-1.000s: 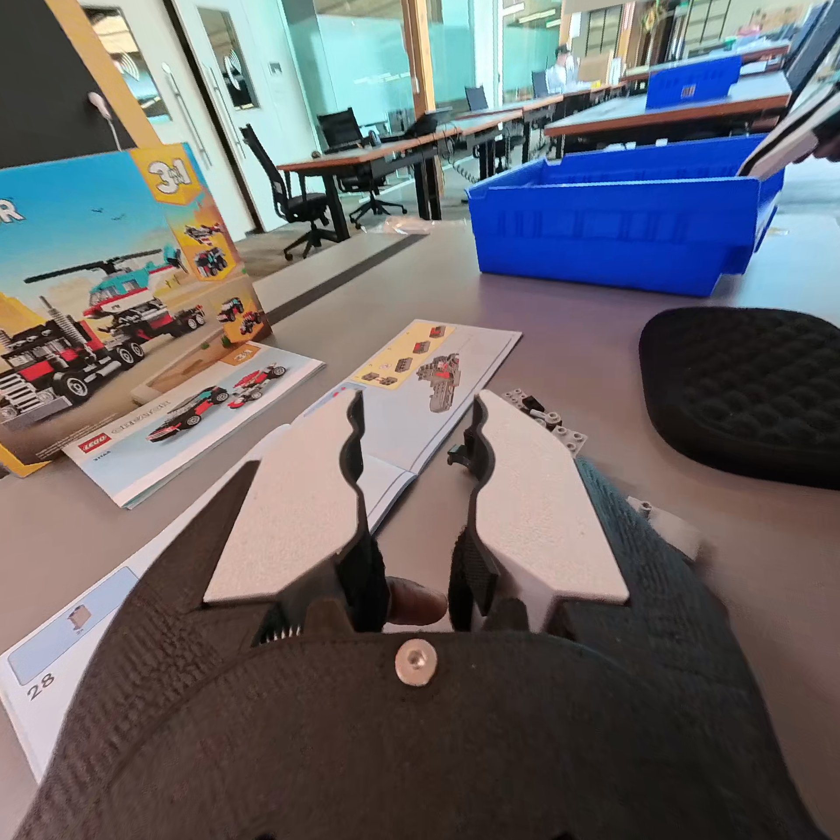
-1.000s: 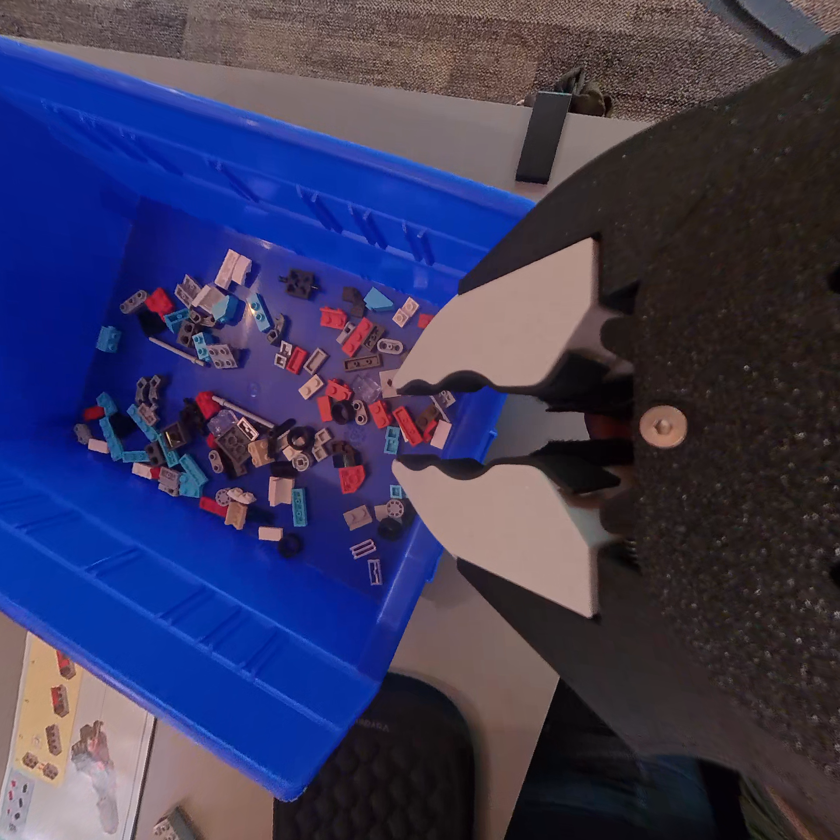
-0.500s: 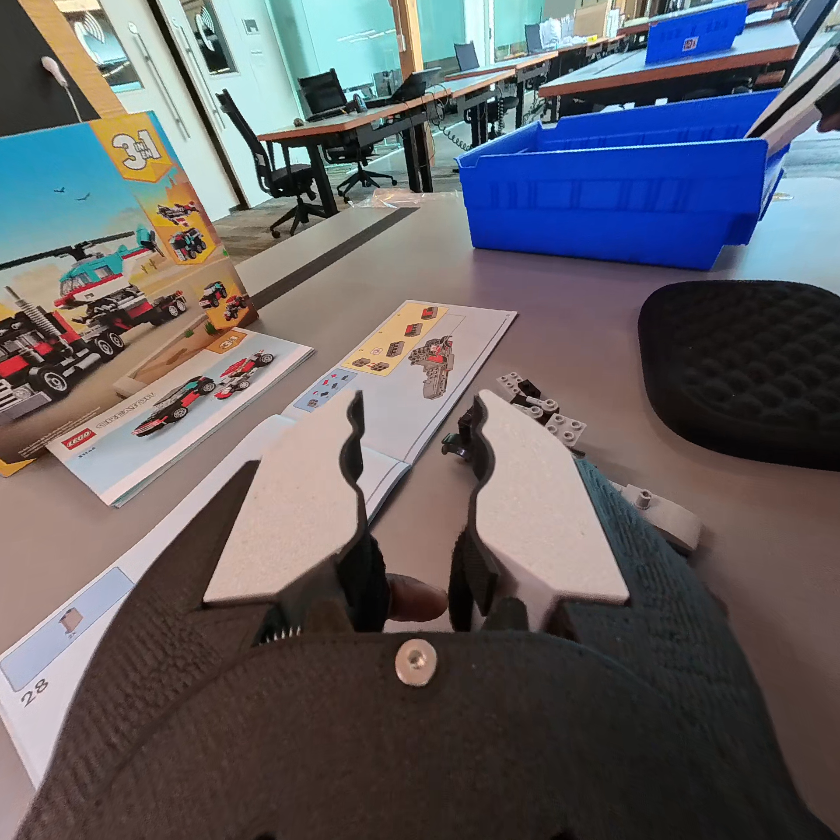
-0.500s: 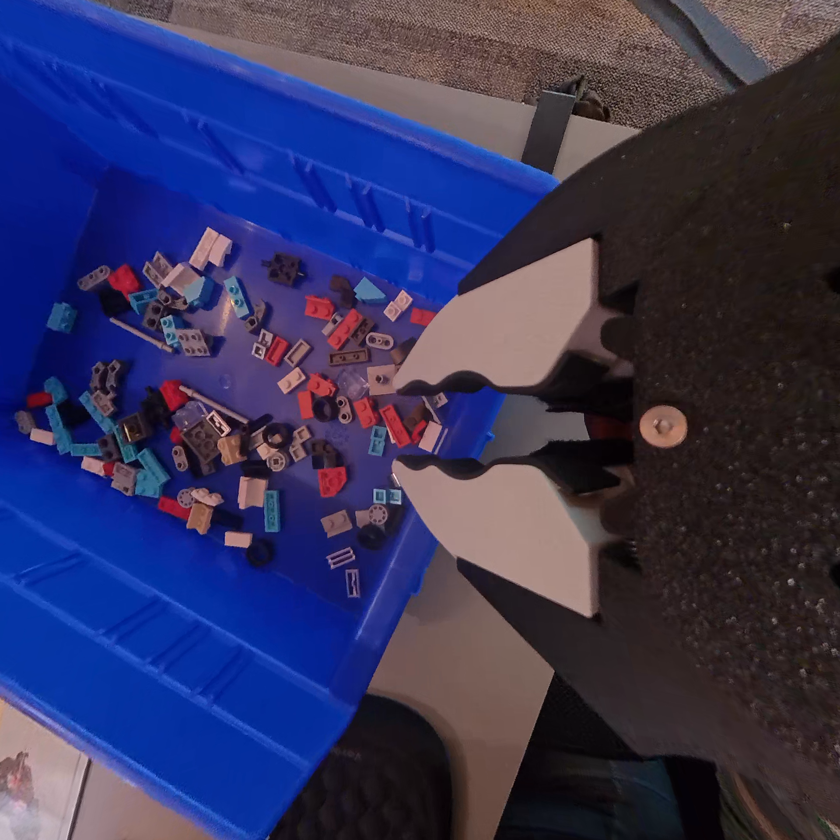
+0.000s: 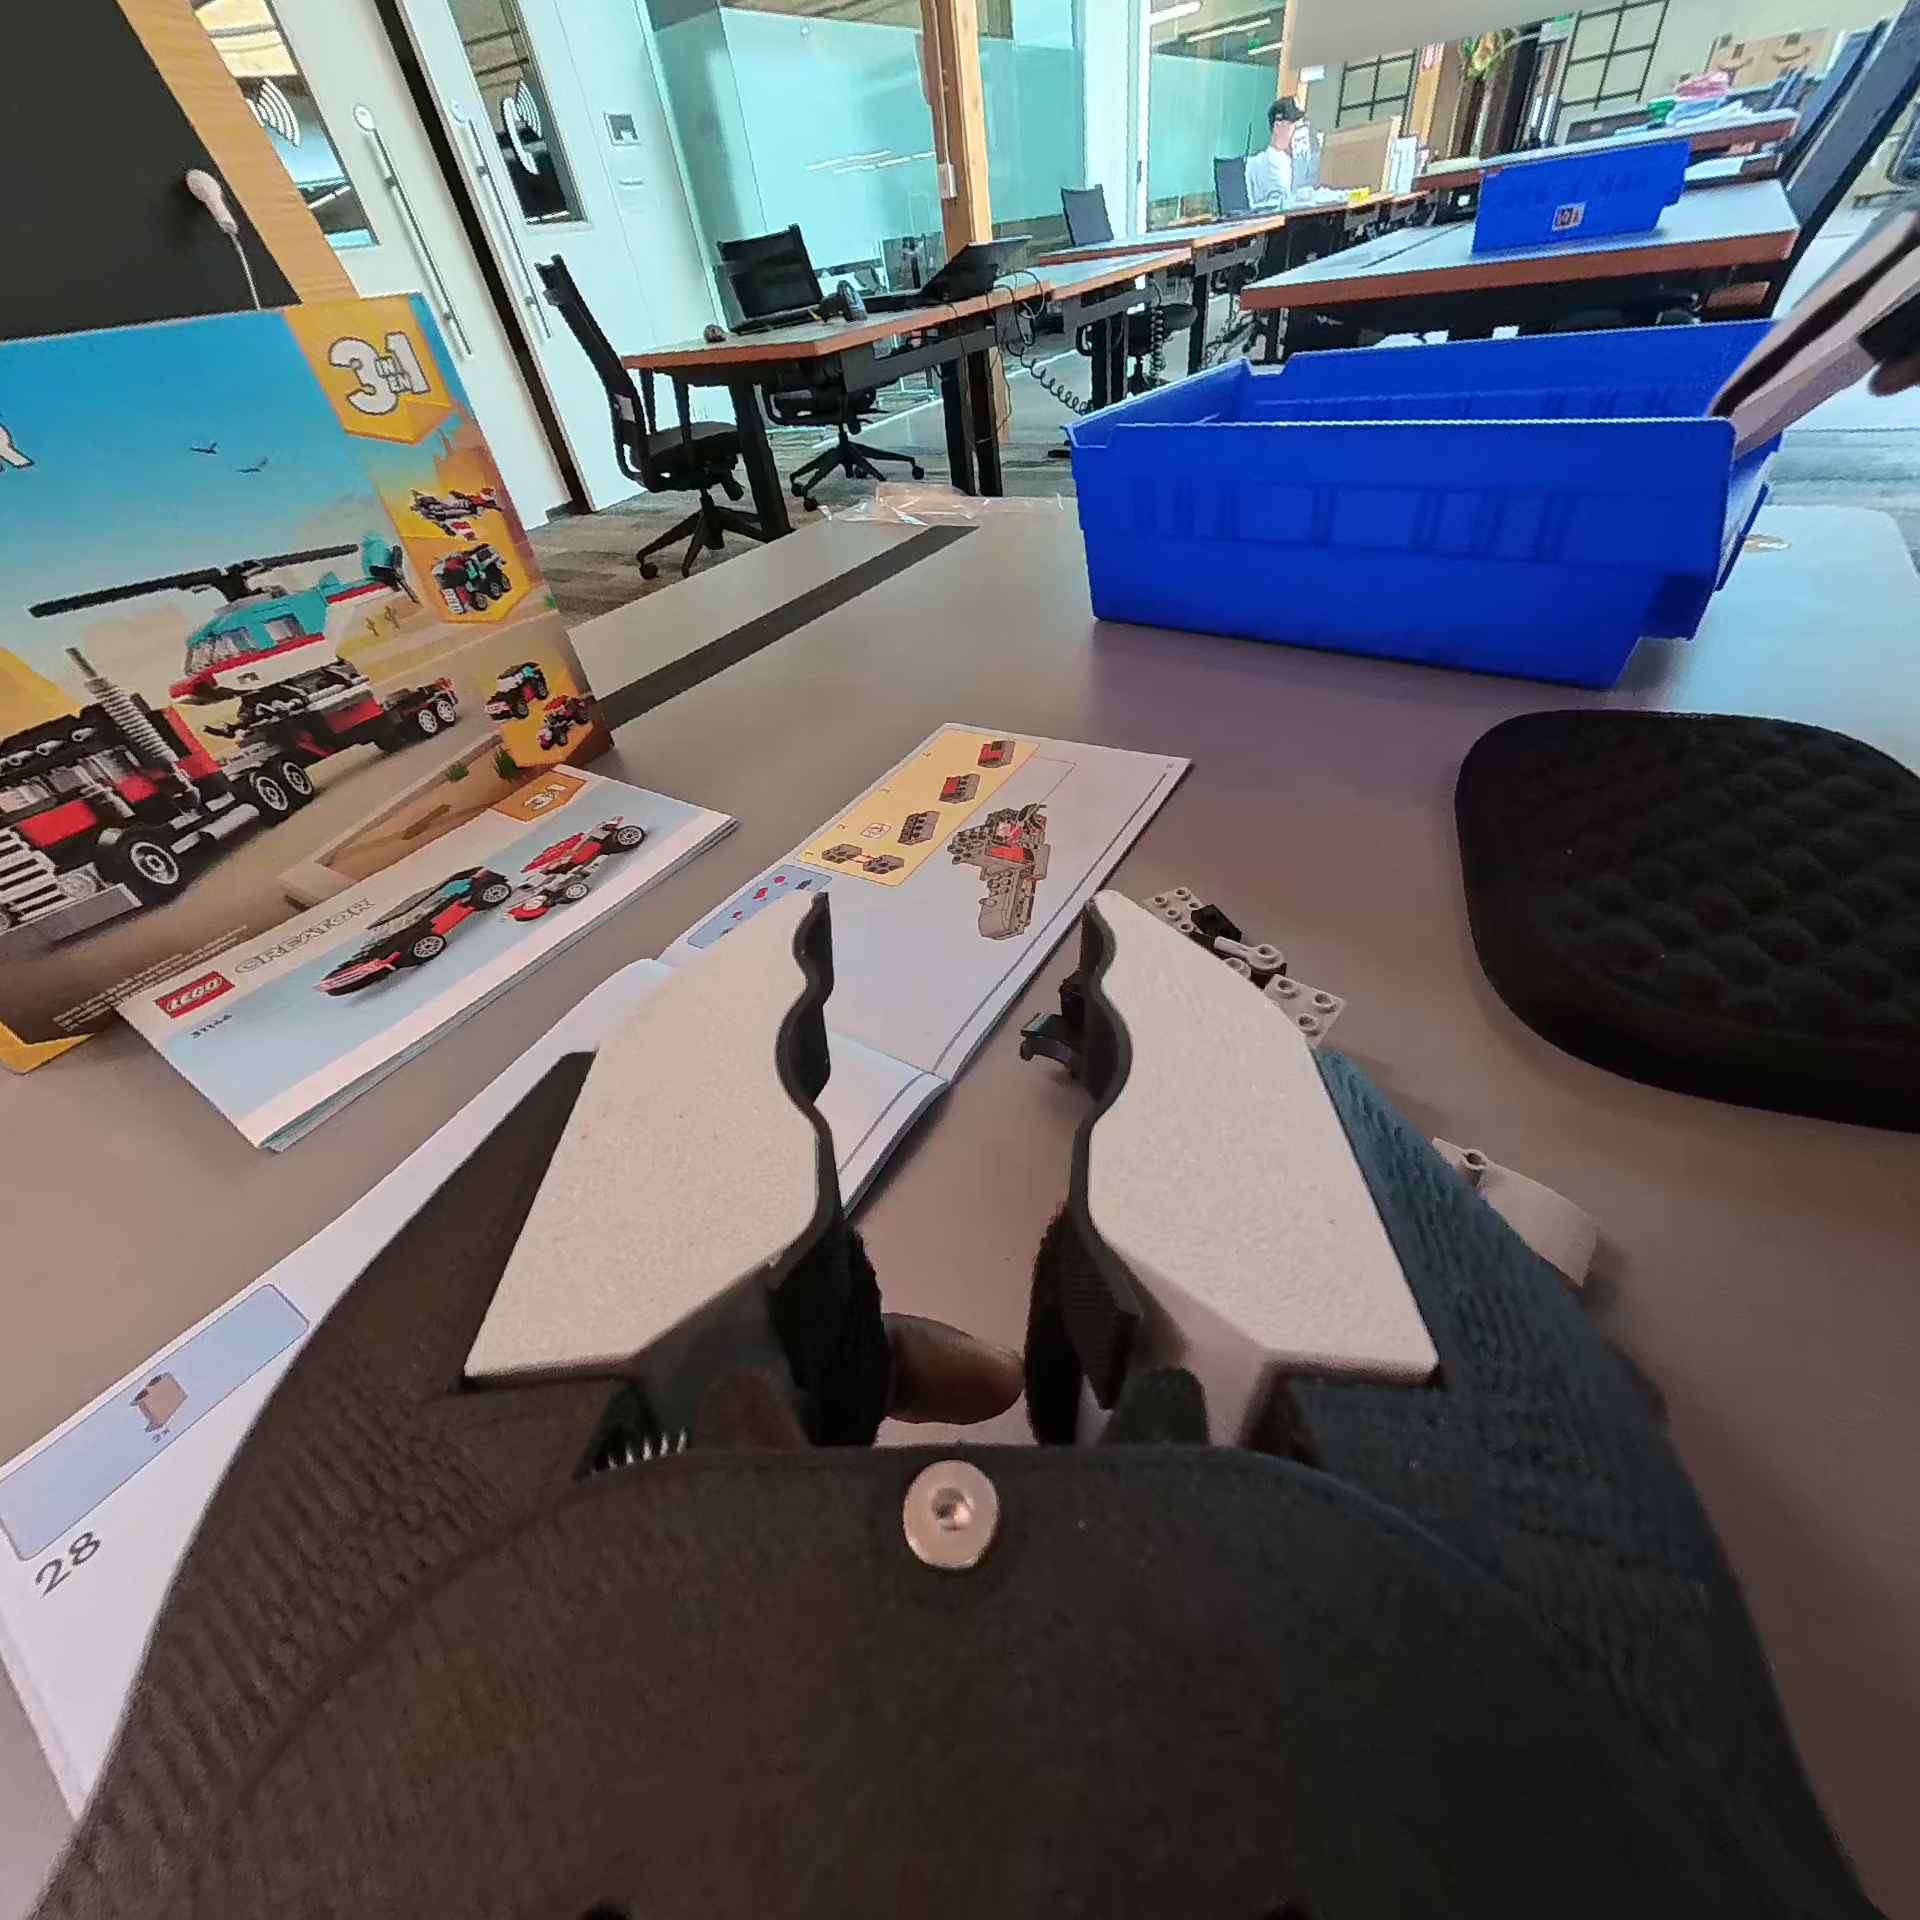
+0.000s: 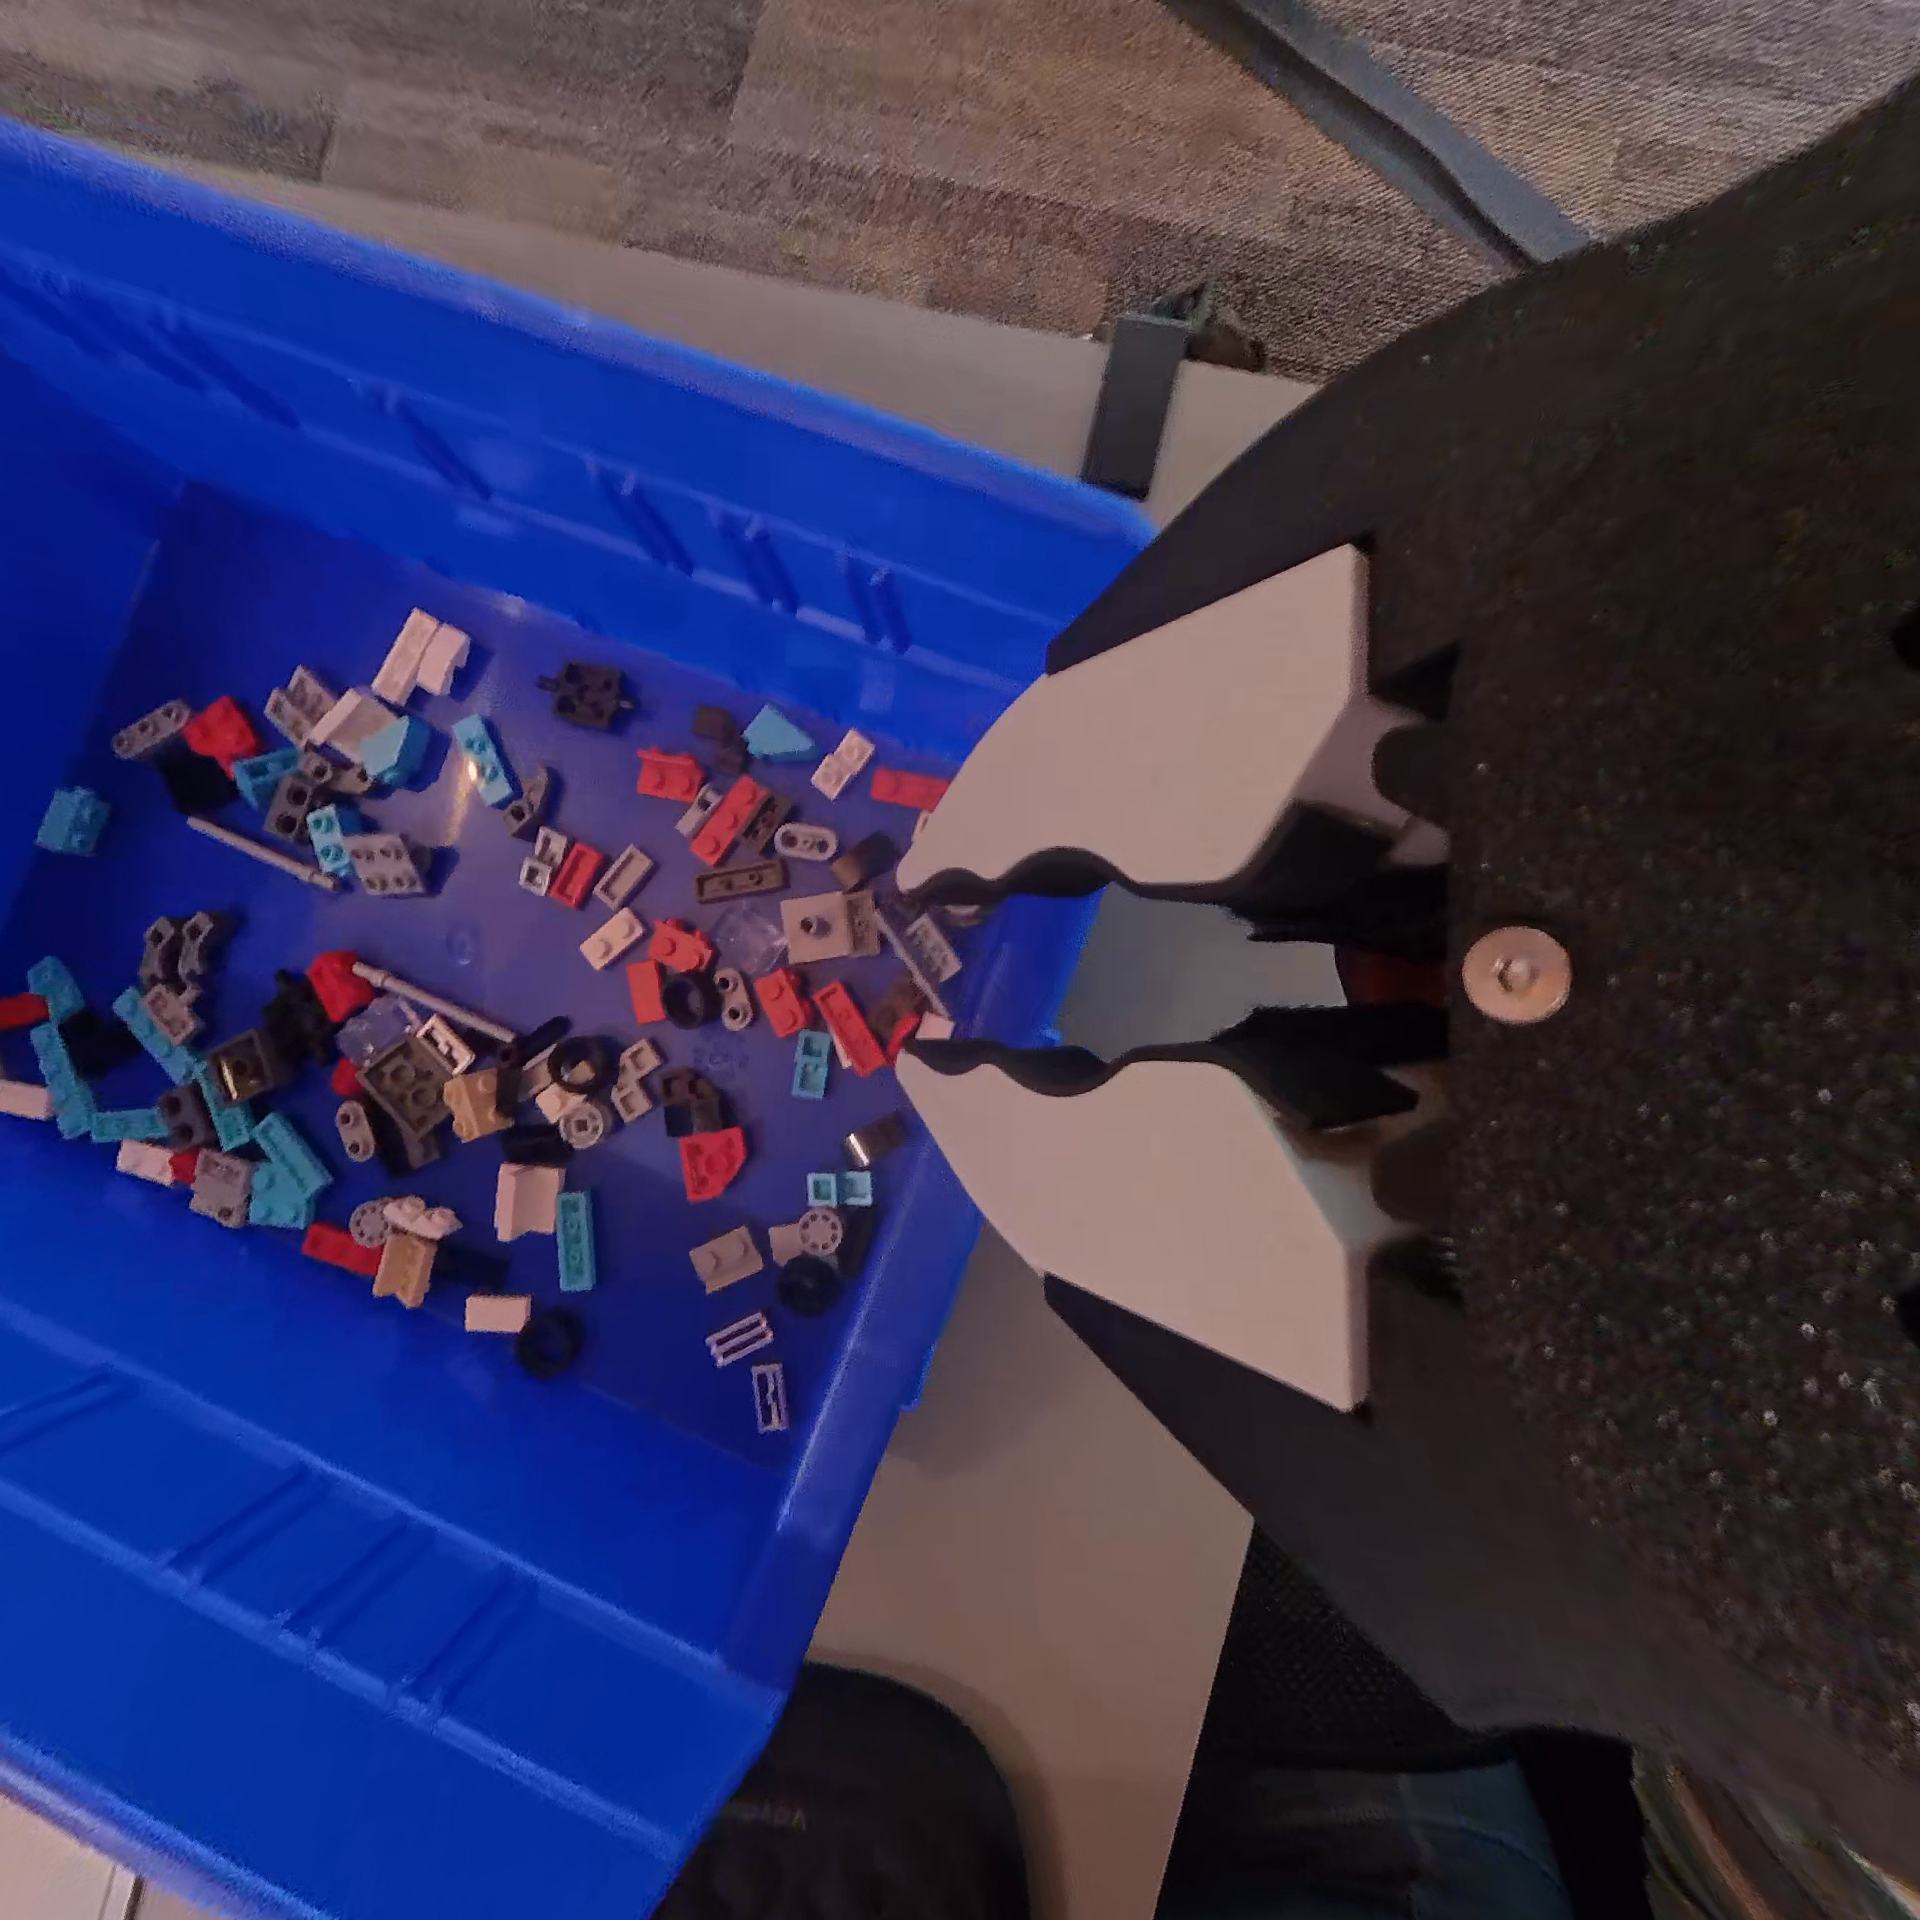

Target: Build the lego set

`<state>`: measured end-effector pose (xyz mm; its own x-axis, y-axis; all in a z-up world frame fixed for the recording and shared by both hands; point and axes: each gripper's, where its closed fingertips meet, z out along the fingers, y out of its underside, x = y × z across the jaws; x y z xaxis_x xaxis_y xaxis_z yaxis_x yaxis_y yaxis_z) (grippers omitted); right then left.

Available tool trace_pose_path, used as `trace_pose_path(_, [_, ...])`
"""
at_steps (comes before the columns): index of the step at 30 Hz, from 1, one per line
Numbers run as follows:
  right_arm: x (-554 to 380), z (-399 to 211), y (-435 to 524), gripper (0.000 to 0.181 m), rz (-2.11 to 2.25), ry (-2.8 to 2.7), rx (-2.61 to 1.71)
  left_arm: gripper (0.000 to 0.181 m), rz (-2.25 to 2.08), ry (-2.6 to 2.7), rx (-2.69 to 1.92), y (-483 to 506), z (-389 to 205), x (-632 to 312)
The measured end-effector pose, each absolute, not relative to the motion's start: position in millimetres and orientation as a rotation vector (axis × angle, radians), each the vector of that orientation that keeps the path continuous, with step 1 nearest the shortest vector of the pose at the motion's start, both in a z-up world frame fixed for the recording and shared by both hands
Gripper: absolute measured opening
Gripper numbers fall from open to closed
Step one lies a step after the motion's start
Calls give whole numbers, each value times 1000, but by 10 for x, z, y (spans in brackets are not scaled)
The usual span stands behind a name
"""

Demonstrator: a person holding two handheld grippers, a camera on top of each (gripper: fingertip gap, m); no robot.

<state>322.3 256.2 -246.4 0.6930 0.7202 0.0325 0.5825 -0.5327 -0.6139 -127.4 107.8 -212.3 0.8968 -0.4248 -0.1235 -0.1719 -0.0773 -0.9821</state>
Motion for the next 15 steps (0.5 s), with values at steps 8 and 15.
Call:
trace_pose_path(8, [3279,-2445,2609,24,295,-896,-2325,45,-224,464,-1653,1078,-2123,-1276])
trace_pose_path(15, [3166,-2439,2811,22,259,-655,-2371,45,-204,472,-1628,1061,-2099,-1270])
